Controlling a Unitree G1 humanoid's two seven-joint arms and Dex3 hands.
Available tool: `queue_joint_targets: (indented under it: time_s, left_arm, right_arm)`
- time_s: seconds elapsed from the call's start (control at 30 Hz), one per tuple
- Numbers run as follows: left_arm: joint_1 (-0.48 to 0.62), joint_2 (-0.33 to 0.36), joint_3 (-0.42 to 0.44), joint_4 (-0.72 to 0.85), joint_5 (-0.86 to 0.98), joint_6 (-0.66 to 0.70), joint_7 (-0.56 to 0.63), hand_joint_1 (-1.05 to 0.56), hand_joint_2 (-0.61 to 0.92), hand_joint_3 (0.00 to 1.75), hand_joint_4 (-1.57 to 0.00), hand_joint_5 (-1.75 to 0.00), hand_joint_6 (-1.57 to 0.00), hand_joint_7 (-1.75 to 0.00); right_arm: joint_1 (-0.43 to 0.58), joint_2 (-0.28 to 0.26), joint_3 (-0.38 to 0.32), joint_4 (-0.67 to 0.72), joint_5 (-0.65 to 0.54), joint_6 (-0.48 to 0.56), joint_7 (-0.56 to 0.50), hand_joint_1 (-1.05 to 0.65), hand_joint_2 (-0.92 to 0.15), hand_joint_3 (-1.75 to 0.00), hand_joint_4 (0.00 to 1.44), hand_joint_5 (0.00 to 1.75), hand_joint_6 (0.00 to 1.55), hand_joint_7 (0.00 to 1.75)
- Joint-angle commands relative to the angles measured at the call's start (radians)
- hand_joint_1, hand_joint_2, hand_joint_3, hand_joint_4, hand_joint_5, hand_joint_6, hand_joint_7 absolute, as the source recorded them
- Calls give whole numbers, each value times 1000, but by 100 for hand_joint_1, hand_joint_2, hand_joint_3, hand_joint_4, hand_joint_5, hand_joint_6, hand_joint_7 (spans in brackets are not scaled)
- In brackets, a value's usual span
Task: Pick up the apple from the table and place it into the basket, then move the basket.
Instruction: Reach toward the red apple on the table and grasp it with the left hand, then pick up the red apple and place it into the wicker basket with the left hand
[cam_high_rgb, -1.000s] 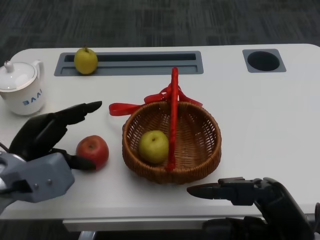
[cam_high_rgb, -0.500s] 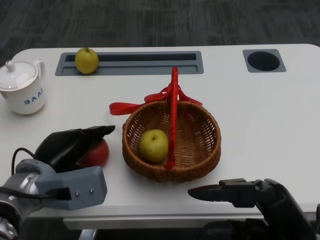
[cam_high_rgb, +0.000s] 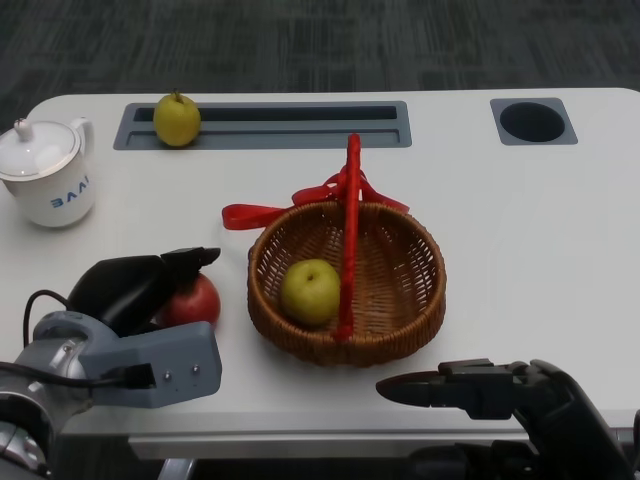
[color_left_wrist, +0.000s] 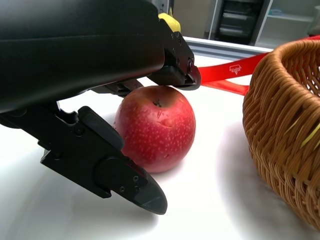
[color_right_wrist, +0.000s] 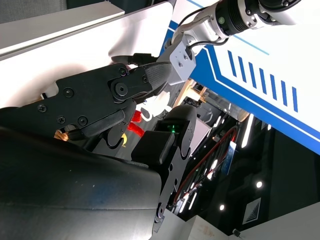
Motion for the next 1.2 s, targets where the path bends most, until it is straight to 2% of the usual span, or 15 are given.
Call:
queue_joint_targets:
  time_s: [0.03, 0.3, 0.67, 1.03, 1.13, 1.2]
  left_arm:
    - [-17, 27, -10, 2, -2, -8, 38, -63, 68, 0, -47, 0, -39, 0]
    - [-31, 51, -40, -10, 13, -54, 136, -67, 70, 0, -46, 0, -40, 0]
    - [-58, 20, -91, 20, 34, 85, 53, -71, 73, 1, -44, 0, -37, 0]
    - [-49, -37, -84, 29, 6, 147, -27, -69, 71, 1, -46, -1, -39, -1]
    - [-50, -44, -68, 27, -15, 135, -66, -65, 72, 1, -54, -3, -46, -3]
    - [-50, -49, -44, 25, -44, 122, -94, -57, 72, 0, -67, -5, -58, -5]
  right_arm:
    - [13, -10, -6, -18, 14, -4, -4, -48, -88, 0, 96, 0, 87, 0]
    - [3, -10, -3, -2, 19, -14, 1, -48, -88, 0, 96, 0, 87, 0]
    - [46, -23, 2, -53, 34, 4, 5, -49, -88, 0, 97, 0, 88, 0]
    - [98, -30, -8, -108, 29, 15, -2, -48, -89, 0, 95, 0, 87, 0]
    - [105, -27, -8, -113, 27, 14, -4, -48, -89, 0, 95, 0, 87, 0]
    - [108, -26, -8, -116, 25, 16, -5, -48, -89, 0, 95, 0, 87, 0]
